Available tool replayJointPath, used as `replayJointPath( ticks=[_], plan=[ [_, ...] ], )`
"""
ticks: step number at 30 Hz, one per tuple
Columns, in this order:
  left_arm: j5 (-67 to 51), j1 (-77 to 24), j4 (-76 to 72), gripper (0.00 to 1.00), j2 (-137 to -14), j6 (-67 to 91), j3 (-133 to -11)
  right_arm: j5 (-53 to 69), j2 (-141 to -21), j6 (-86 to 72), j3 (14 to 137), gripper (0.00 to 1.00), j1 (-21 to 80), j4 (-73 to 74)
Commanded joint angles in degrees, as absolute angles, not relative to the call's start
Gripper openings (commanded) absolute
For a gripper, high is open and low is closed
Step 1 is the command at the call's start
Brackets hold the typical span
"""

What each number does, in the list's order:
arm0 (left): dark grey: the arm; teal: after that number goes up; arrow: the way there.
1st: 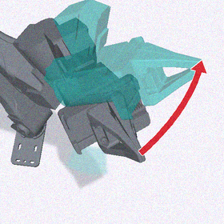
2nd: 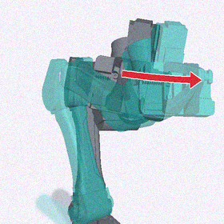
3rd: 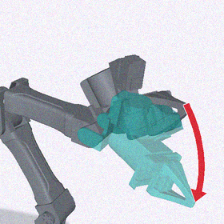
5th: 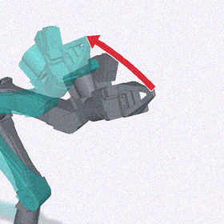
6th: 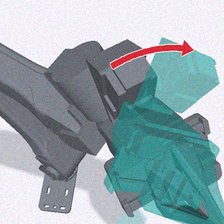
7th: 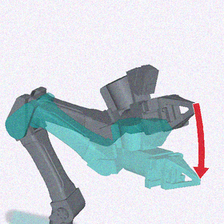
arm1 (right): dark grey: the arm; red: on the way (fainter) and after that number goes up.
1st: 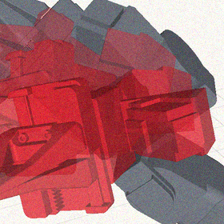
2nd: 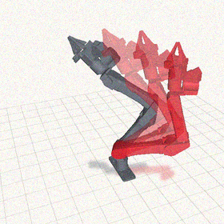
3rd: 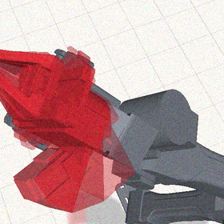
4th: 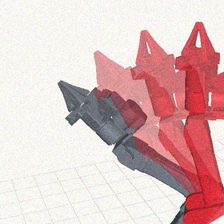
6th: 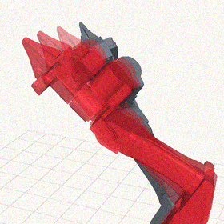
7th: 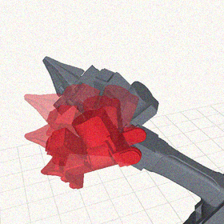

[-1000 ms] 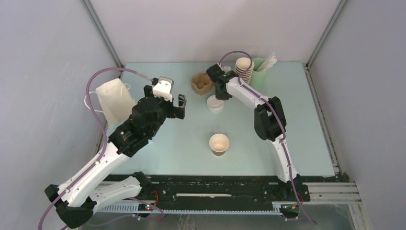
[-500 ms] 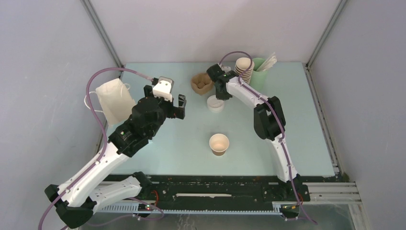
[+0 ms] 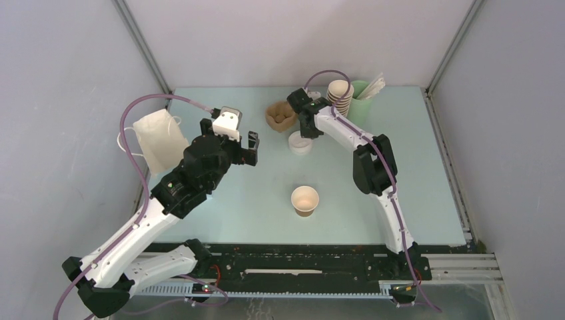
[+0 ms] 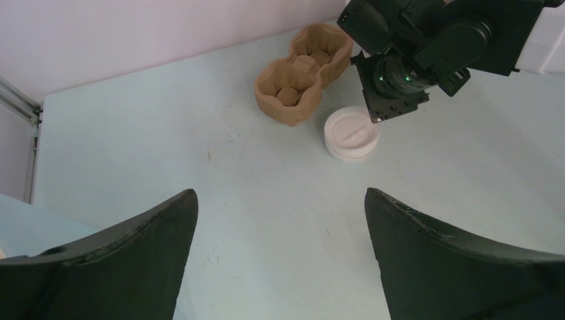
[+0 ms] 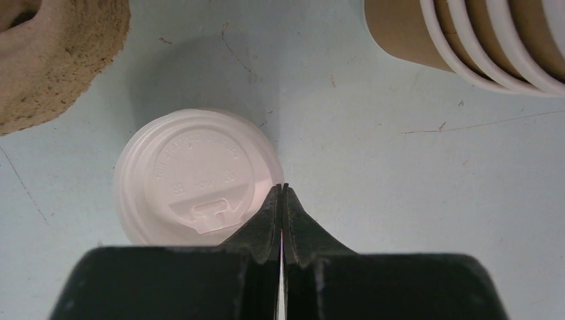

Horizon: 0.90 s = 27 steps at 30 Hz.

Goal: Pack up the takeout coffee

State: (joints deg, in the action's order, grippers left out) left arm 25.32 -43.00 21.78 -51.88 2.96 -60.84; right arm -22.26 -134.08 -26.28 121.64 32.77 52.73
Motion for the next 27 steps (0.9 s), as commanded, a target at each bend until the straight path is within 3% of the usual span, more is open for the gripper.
replayJointPath(
  ticks=[1, 15, 27],
  plan=[
    [25.8, -43.3, 20.6, 1.00, -51.6, 2.4, -60.4, -24.8, -130.6, -24.7, 124.1, 0.00, 33.5, 54.8],
    [25.5, -43.2, 20.6, 1.00, -51.8, 2.4, -60.5, -24.4, -128.7, -22.7, 123.8, 0.00, 33.6, 54.7],
    [24.4, -43.1, 20.7, 1.00, -53.3, 3.1, -60.7, -11.6, -121.0, -27.3, 110.1, 0.00, 29.5, 42.3]
  ],
)
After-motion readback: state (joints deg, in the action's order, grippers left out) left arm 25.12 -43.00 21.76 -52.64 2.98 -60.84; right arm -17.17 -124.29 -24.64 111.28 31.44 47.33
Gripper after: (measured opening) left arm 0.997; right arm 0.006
